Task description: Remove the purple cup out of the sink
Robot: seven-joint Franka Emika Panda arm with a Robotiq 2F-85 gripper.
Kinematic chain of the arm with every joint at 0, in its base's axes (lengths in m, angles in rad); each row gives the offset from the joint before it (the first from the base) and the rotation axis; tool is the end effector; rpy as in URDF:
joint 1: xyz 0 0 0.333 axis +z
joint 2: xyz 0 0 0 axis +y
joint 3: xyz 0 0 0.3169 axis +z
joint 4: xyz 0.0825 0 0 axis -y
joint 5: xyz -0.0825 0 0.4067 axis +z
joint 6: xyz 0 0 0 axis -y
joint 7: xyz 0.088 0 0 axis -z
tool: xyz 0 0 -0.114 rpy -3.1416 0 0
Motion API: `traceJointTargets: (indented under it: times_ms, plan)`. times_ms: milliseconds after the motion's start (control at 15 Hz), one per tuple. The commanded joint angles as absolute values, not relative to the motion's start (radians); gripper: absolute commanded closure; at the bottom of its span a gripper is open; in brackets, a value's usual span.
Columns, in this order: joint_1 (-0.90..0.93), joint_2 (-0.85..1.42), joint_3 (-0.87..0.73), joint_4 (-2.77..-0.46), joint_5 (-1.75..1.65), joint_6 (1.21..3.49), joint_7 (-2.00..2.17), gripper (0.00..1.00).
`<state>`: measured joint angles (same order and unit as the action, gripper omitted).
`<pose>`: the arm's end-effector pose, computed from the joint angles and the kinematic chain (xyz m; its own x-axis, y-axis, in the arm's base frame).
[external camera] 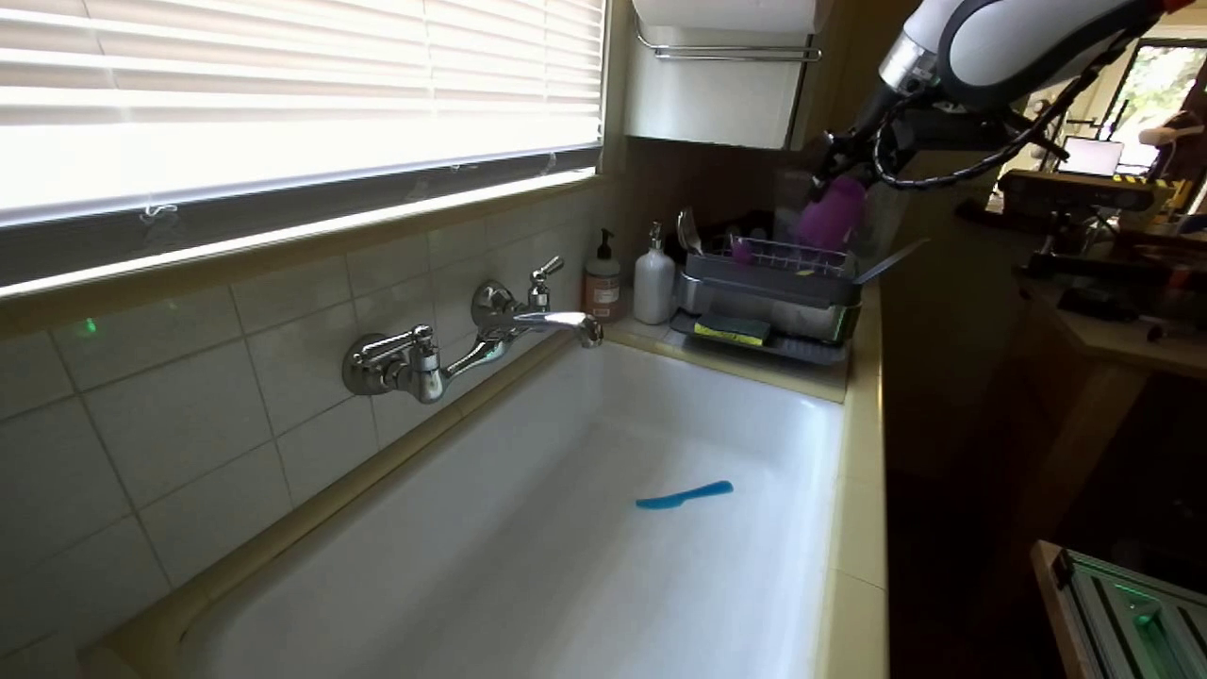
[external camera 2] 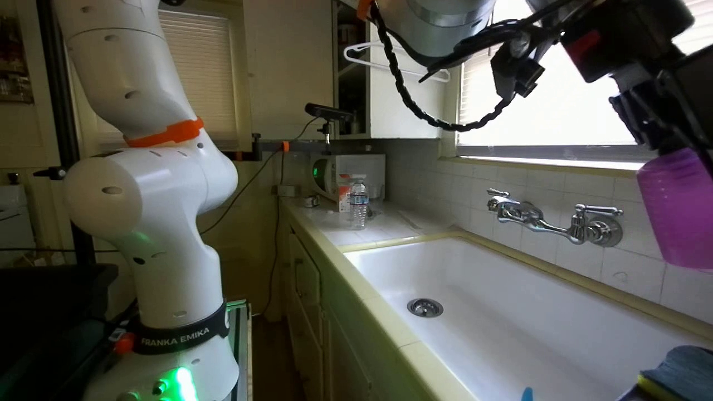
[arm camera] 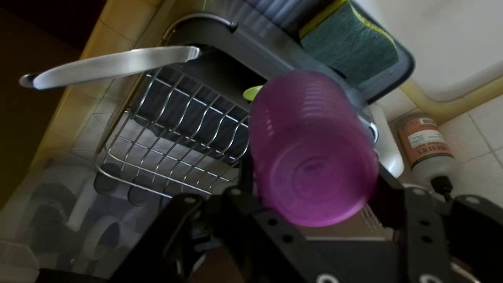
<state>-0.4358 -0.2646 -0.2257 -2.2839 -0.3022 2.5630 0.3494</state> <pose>0.4200 -0.3301 0.5024 0.5883 -0.6073 0.5340 -0.7310 -0.6817 0.0300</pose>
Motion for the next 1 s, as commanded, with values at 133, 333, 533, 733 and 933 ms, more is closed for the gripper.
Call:
traceJointTargets:
  times_ms: [133,333,533,733,933]
  plan:
    - [-0.46,-0.177,-0.242,-2.195,-0.324,2.586,0.408,0.56]
    - [-0.469,-0.125,-0.26,-2.152,-0.333,2.6,0.439,0.56]
    - [-0.468,-0.068,-0.293,-2.103,-0.314,2.596,0.45,0.56]
    - [-0.46,-0.016,-0.331,-2.055,-0.292,2.591,0.437,0.56]
    - [-0.451,0.03,-0.358,-2.018,-0.257,2.586,0.415,0.56]
